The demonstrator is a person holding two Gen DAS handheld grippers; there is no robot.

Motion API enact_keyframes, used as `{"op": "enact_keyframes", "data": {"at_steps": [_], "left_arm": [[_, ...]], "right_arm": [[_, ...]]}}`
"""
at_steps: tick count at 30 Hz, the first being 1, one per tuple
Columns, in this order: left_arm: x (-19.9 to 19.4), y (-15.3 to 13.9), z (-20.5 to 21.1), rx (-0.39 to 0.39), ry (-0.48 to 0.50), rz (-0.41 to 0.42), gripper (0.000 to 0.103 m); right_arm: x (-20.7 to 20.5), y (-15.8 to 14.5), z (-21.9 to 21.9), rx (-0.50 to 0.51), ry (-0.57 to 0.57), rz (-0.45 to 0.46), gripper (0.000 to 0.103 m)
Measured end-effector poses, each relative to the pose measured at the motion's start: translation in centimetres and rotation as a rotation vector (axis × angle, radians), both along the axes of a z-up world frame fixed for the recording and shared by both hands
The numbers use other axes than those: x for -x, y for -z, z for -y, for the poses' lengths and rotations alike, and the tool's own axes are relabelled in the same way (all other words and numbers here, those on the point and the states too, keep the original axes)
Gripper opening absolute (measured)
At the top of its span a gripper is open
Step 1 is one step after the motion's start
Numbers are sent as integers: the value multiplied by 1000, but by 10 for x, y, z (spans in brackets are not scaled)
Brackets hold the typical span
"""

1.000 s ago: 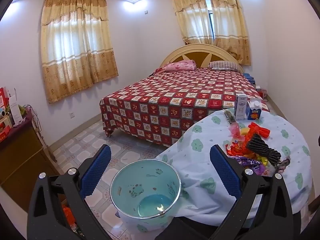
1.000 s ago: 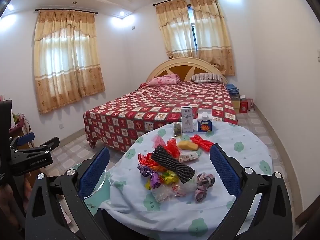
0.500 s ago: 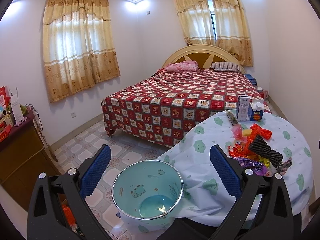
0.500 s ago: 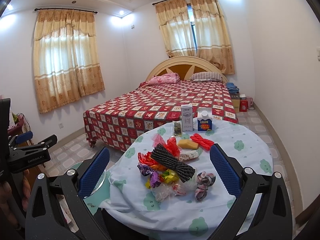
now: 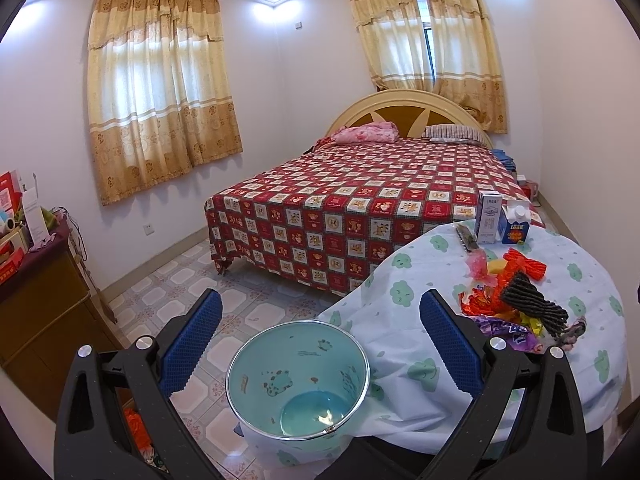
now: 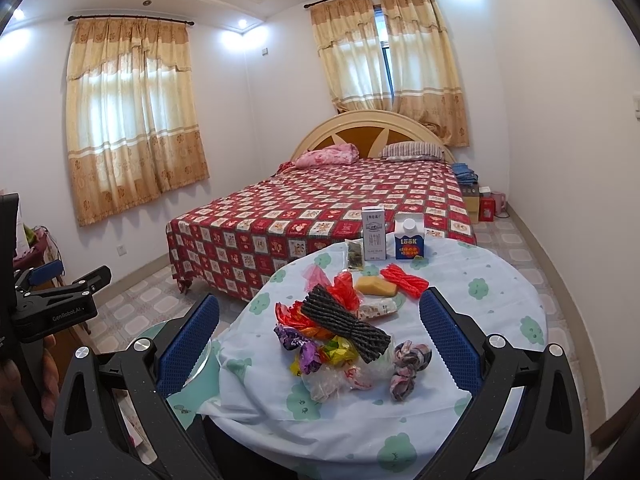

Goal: Collect trash

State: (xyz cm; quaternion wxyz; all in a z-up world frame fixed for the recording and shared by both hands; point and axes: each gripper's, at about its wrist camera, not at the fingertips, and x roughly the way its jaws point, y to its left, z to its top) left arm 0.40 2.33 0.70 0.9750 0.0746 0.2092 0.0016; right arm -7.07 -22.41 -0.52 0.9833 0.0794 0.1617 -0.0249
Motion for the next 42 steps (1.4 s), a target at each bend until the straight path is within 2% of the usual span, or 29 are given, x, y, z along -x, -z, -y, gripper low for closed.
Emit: {"op": "enact_keyframes", "data": {"at_steps": [32,42], "left_arm": [[1,-1,-5,-1,1,-2,97],[2,-3,-25,-2,-5,-6,97]], "right_arm": [[-1,4,0,-8,-1,-7,98],[-2,8,-1,-11,0,-11,98]]}}
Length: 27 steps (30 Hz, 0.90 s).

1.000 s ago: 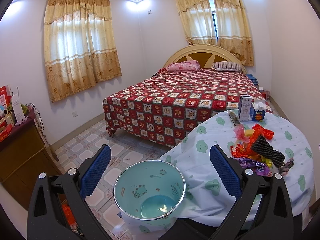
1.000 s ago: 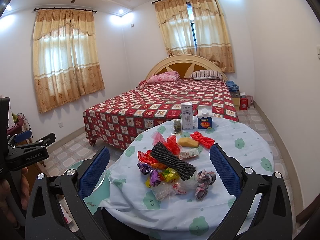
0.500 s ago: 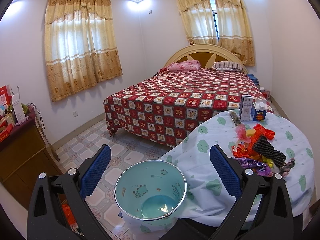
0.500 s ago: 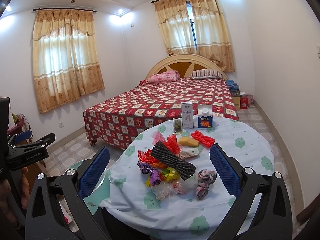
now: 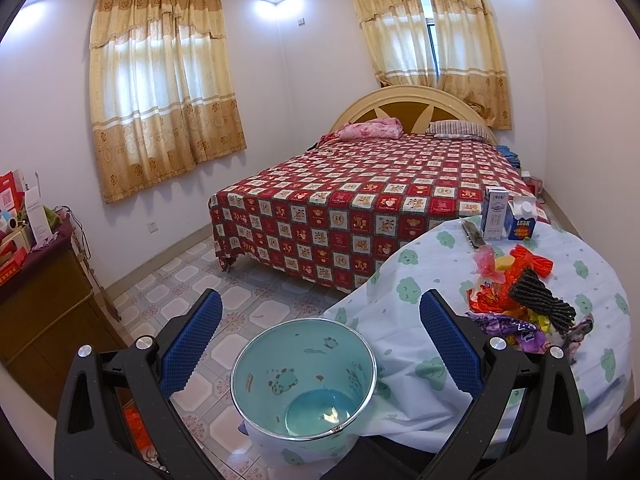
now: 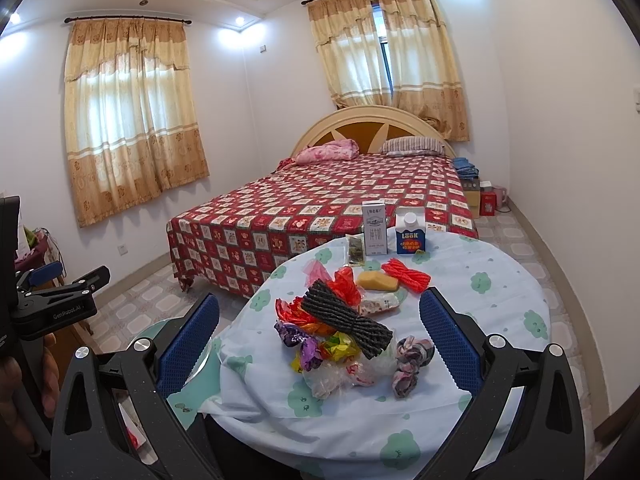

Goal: Collect trash
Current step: 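Close the left tool on the purple wrapper while the right tool nears the cloth scrap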

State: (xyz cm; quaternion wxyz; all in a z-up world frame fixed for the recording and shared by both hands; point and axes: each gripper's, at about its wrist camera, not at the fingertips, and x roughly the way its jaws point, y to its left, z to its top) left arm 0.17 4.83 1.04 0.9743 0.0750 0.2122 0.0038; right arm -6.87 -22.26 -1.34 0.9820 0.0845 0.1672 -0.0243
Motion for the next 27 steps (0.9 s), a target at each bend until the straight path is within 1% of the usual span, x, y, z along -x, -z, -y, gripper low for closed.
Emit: {"op": "enact_keyframes", "data": {"at_steps": [4,7,9,13,17,21,24,27], "left_arm": [[0,1,0,-1,-2,-2,97],[-1,5,-2,-7,0,-15,97],[-8,13,2,-22,-3,-26,97],[-23,37,23,-57,8,-79,97],[-32,54,50,-82,26,-121,97],[-38,66,84,-100,62,-144,97],[-41,70,112,-98,95,-151,97],[-43,77,142,-94,127,-172,97]], "right_arm": [[0,0,0,5,3,1,98],[-4,8,3,51,39,-10,98],[-10,19,12,73,82,-25,98],[-21,45,37,76,129,-93,98],[-23,67,54,98,176,-124,98],[-28,89,70,90,224,-159,98],[-30,99,86,68,245,-178,98],[-29,105,97,67,277,-183,98]]}}
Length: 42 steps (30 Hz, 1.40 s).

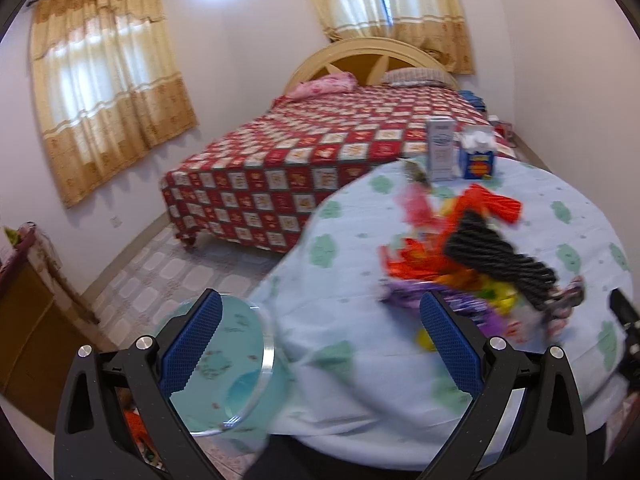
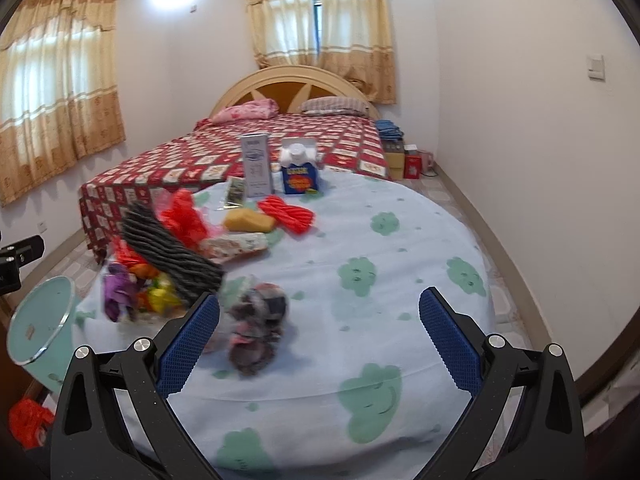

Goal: Collect trash
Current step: 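Close the left tool on the purple wrapper while the right tool nears the cloth scrap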

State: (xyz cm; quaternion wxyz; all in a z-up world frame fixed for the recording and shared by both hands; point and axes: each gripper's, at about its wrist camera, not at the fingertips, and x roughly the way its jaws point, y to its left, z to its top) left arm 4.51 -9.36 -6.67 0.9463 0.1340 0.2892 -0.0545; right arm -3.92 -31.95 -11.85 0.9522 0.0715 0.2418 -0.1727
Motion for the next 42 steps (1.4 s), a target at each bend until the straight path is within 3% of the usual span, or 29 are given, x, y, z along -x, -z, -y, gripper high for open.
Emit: {"op": "enact_keyframes", "data": {"at_steps": [9,15,17,21,27,30,39,41,42], "left_arm": [[-6,37,64,-80,62,-68,97],[-15,54,42,-75,64,-122,96],[-15,52,33,-53,79,-124,90],[-17,54,24,-20,100,-155,68],[-24,66,19,27,145,-243,17],[-26,74,15,26,145,-263,0],[-19,63,7,-16,145,-197,0],[-20,62,5,-14,126,-193,10],[-21,63,5,-15,113,-195,38]], "right_arm": [[-2,19,22,-75,14,-15,98],[-5,26,22,-89,-9,-13,98],[-5,28,22,-96,-13,-16,98],[-8,30,18,-96,-29,-19,98],[-6,30,15,-85,-31,-17,98],[-7,32,15,-91,-36,-21,98],[-7,33,15,-98,-41,-12,98],[-7,33,15,-100,-43,-11,98],[-7,34,15,-99,-44,-11,98]]}}
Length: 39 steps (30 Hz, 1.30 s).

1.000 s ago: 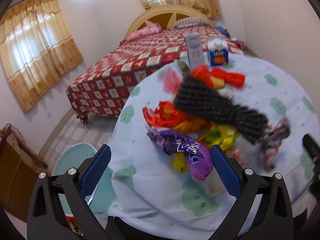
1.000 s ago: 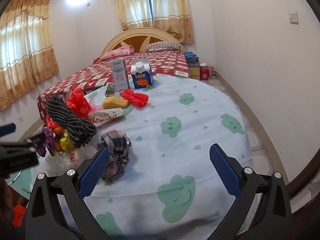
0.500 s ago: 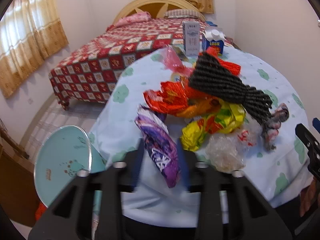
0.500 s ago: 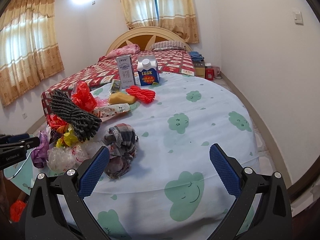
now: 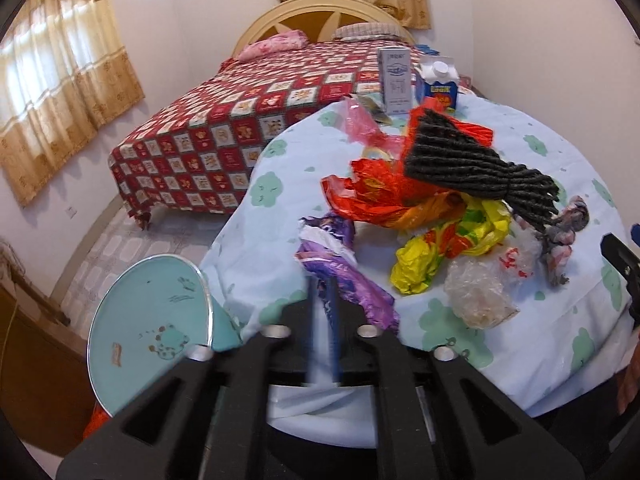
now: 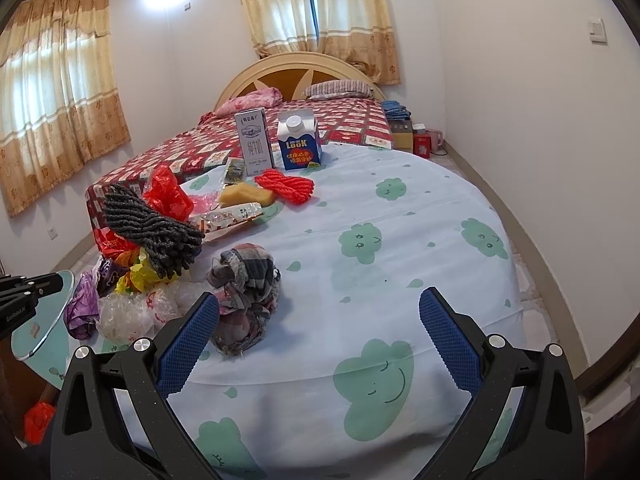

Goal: Collect trash
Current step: 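Close the left tool on the purple wrapper while the right tool nears the cloth scrap, then lift the purple wrapper with the left tool toward the bin while the right tool grasps the patterned cloth scrap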

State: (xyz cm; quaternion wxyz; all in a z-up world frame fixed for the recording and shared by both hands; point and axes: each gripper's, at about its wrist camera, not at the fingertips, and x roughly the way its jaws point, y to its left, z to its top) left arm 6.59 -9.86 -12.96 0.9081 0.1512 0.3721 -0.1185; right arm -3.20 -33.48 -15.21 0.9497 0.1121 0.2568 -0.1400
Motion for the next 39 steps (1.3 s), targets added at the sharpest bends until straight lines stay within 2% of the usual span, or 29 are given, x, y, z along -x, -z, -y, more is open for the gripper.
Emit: {"op": "enact_keyframes", "data": {"at_steps": [1,2,6,8,9,10,12,16,24,25,28,33,34,35,37,39], "left_arm": [[0,1,0,-3,-8,3,65],[0,3,0,-4,-20,13,68],[-7,15,6,-11,-20,-17,67],[-14,26,8,-8,-21,-60,53],[-17,31,8,7,-11,-97,28],[-19,35,7,20,-7,-122,23],[-19,34,5,29,-5,-118,18],[-12,22,-3,32,6,-96,17],[7,-10,-29,-30,-20,27,17],[7,-13,-30,-36,-20,40,17],[11,-17,-30,-56,-14,77,17],[16,-16,-29,-77,16,84,17],[16,-16,-30,-78,17,84,17],[16,-16,-32,-77,16,81,17],[14,-16,-39,-74,6,79,17],[13,-19,-45,-68,-6,79,17]], "right_arm": [[0,0,0,1,-1,0,98],[0,0,0,3,-1,0,98],[0,2,2,16,17,-2,98],[0,4,7,13,31,-6,98],[0,5,10,10,34,-7,98],[0,5,12,6,38,-9,98],[0,6,13,4,40,-9,98],[1,3,11,17,19,4,98],[-6,-6,-3,19,-66,12,96],[-9,-6,-7,20,-81,8,94],[-22,-2,-18,31,-128,-25,76],[-45,18,-22,-29,-164,-97,74],[-48,20,-21,-39,-173,-100,66],[-51,23,-20,-61,-197,-107,45],[-53,25,-17,-100,-227,-121,16],[-49,20,-16,-86,-215,-96,12]]}}
